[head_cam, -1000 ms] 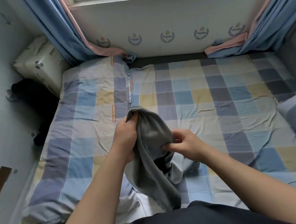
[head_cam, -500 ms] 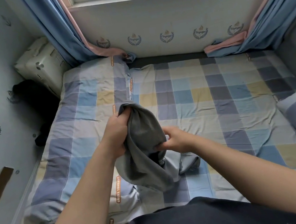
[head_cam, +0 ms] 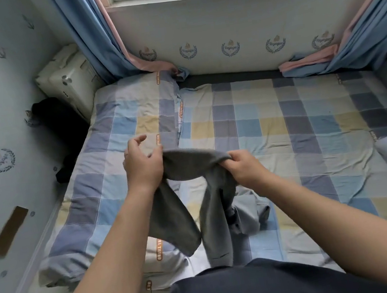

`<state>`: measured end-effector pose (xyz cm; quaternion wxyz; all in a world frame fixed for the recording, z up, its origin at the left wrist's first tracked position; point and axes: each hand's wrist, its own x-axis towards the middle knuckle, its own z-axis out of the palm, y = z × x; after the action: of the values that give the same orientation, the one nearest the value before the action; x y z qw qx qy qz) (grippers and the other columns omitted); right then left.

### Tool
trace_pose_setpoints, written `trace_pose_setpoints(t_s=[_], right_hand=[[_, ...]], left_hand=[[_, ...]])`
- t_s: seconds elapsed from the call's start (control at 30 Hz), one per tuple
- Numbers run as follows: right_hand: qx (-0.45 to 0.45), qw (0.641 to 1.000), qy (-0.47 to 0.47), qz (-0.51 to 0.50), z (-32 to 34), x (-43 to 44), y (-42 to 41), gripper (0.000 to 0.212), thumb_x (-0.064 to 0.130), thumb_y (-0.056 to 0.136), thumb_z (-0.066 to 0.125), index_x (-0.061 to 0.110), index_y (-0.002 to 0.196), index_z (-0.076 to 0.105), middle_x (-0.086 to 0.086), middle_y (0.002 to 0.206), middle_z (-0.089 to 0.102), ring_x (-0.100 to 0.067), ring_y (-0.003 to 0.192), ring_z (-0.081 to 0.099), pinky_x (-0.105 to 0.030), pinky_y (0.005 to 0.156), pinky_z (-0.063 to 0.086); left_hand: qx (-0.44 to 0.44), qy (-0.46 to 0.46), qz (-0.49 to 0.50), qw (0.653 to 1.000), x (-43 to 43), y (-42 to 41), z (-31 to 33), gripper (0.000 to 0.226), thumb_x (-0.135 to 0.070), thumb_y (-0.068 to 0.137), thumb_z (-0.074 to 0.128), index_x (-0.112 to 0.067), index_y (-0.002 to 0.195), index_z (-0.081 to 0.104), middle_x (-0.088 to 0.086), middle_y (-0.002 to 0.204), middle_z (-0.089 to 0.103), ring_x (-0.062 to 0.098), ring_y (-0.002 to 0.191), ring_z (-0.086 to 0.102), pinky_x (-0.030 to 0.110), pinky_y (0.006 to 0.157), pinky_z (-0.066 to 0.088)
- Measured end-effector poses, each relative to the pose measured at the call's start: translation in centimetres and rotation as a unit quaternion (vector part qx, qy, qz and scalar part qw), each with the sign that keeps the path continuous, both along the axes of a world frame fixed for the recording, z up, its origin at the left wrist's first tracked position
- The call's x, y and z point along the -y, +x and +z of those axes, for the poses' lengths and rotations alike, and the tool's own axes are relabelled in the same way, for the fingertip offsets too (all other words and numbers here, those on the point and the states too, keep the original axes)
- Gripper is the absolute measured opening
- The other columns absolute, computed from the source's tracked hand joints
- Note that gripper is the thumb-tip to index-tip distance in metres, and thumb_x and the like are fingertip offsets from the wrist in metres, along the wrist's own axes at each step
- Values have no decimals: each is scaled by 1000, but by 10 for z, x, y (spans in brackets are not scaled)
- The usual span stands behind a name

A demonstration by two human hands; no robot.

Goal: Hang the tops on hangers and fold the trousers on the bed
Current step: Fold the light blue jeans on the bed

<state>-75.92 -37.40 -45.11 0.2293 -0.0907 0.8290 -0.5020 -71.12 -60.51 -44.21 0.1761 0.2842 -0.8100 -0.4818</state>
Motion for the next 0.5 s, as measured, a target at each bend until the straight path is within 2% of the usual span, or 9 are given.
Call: trace_pose_setpoints(t_s=[0.03, 0.07, 0.13, 0.2, 0.3, 0.33, 0.4, 0.47, 0.5], right_hand=[[34, 998, -38, -32, 9, 5, -3, 29, 17, 101, 54, 10, 73, 60, -8, 66, 55, -19, 59, 52, -33, 56, 47], [63, 994, -64, -61, 17, 10, -6, 27, 17, 101, 54, 8, 76, 61, -12, 70, 58, -22, 63, 56, -37, 60, 50], [104, 983, -93, -119, 32, 16, -9, 26, 13, 99, 54, 7, 75, 62, -12, 69, 61, -22, 61, 59, -31, 58, 51], [145, 964, -139, -174, 46, 19, -13, 26, 9, 97, 55, 8, 72, 62, -7, 59, 60, -16, 51, 60, -23, 45, 49], [198, 931, -230, -202, 68, 21, -16, 18, 7, 99, 53, 5, 85, 63, -10, 65, 62, -18, 48, 65, -29, 44, 53], [208, 924, -251, -199, 74, 21, -17, 15, 7, 100, 52, 4, 89, 62, -11, 68, 63, -19, 47, 66, -30, 44, 54], [221, 910, -293, -193, 84, 21, -18, 10, 6, 101, 51, 1, 96, 59, -14, 73, 64, -21, 50, 69, -33, 47, 56], [230, 894, -338, -182, 90, 16, -17, 10, 4, 101, 51, -1, 99, 58, -17, 81, 67, -25, 60, 73, -36, 53, 59], [228, 893, -351, -165, 90, 12, -16, 10, 5, 102, 51, -1, 101, 59, -18, 85, 70, -26, 67, 75, -37, 57, 61]], left_hand=[[-14, -1, -20, 1000, -9, 6, 1, 24, -31, 90, 70, -27, 109, 56, -7, 115, 62, 13, 108, 58, 29, 94, 48], [-19, 8, -52, 998, -20, 12, 1, 20, -36, 87, 72, -28, 98, 58, -11, 101, 67, 10, 95, 63, 27, 84, 51], [11, 28, -133, 991, -47, 29, -2, 29, -55, 76, 72, -29, 84, 61, -15, 76, 67, 0, 71, 63, 19, 65, 49], [62, 65, -215, 973, -75, 43, -12, 44, -66, 66, 73, -33, 92, 62, -17, 84, 69, -3, 77, 64, 19, 69, 52], [105, 98, -266, 953, -108, 49, -32, 62, -59, 68, 77, -35, 121, 53, -14, 114, 66, 4, 105, 63, 35, 89, 54], [99, 88, -251, 959, -114, 46, -36, 60, -55, 74, 75, -35, 126, 52, -13, 119, 65, 8, 109, 61, 36, 90, 52], [61, 55, -205, 975, -115, 33, -38, 38, -42, 91, 65, -30, 126, 56, -7, 118, 68, 16, 109, 62, 33, 83, 48], [42, 61, -180, 981, -108, 22, -38, 19, -37, 99, 55, -27, 113, 64, -2, 107, 70, 25, 101, 63, 35, 77, 47], [35, 89, -175, 980, -105, 18, -38, 15, -36, 100, 54, -28, 104, 66, -3, 102, 71, 25, 98, 64, 37, 79, 50]])
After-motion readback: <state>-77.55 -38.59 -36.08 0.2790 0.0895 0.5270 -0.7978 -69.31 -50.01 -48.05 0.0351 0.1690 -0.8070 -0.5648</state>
